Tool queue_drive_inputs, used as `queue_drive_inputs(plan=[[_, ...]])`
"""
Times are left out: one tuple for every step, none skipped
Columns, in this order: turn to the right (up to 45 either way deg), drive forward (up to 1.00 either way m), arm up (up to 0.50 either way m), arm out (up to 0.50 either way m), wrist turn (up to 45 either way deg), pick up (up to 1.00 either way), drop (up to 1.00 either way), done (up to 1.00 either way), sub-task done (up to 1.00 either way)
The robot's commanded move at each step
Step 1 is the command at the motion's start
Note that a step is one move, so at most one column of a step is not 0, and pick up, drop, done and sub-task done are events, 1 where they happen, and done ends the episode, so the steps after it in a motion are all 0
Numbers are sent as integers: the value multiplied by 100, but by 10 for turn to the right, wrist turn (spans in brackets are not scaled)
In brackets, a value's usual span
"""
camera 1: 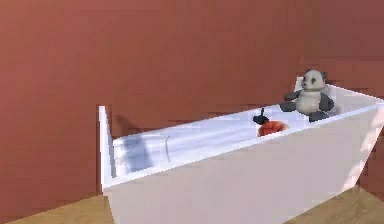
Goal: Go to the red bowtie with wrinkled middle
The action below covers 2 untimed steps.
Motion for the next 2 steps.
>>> queue_drive_inputs(plan=[[60,0,0,0,0,0,0,0,0],[0,45,0,0,0,0,0,0,0]])
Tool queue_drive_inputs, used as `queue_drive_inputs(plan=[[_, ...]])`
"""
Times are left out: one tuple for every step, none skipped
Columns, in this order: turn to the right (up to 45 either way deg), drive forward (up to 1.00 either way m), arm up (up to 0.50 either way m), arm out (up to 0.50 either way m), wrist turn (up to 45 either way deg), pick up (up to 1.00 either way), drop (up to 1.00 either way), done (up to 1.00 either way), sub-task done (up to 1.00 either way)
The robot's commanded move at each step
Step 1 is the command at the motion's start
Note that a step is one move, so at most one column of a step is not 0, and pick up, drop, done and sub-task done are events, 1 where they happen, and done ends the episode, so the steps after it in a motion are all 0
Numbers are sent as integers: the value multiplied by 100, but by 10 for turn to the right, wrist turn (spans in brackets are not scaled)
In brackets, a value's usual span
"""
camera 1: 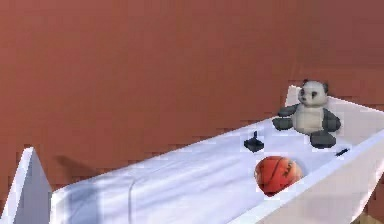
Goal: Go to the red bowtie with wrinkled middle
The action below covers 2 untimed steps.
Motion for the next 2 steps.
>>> queue_drive_inputs(plan=[[450,0,0,0,0,0,0,0,0],[90,0,0,0,0,0,0,0,0]])
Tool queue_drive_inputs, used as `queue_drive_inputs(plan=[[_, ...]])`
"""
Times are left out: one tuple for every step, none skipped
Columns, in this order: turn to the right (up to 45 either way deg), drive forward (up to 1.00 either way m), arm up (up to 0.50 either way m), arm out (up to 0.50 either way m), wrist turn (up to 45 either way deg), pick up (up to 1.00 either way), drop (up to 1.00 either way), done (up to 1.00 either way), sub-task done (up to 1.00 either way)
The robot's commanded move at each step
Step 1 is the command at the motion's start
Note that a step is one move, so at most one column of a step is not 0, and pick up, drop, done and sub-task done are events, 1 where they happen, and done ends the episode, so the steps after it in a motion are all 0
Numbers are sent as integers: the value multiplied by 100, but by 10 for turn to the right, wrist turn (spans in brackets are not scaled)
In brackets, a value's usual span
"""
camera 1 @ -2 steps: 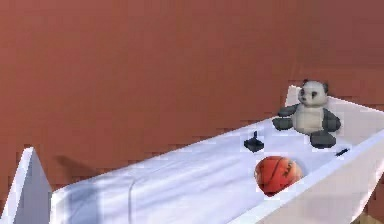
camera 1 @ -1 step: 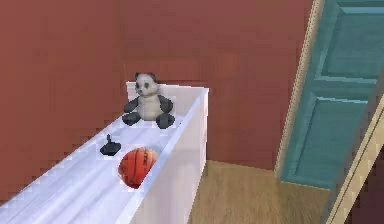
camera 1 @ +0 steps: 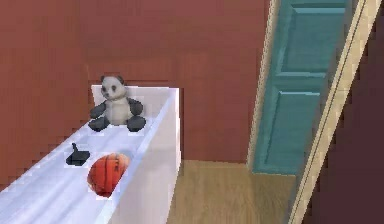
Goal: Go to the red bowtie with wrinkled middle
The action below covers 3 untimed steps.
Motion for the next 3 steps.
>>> queue_drive_inputs(plan=[[0,45,0,0,0,0,0,0,0],[360,0,0,0,0,0,0,0,0],[30,0,0,0,0,0,0,0,0]])
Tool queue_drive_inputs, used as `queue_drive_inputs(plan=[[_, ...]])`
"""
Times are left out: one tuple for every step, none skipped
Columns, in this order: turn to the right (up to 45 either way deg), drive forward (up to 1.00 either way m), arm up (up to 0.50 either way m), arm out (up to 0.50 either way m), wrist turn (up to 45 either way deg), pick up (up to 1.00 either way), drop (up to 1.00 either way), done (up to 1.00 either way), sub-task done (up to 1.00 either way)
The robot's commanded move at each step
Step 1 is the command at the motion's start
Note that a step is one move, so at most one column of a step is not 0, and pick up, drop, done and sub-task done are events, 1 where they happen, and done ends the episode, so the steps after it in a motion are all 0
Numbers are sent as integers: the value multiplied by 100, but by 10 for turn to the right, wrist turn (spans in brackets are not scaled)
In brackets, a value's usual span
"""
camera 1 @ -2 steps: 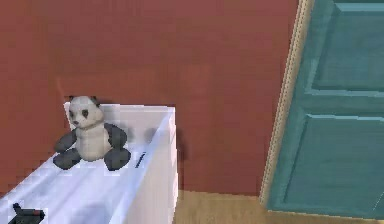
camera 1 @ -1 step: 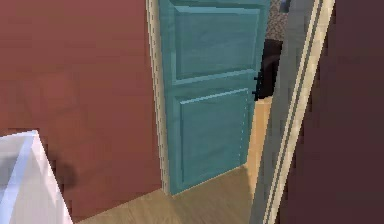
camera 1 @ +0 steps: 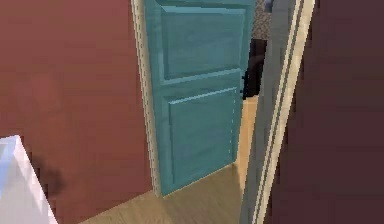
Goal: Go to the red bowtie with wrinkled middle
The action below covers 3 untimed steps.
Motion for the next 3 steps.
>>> queue_drive_inputs(plan=[[0,55,0,0,0,0,0,0,0],[90,0,0,0,0,0,0,0,0],[0,40,0,0,0,0,0,0,0]])
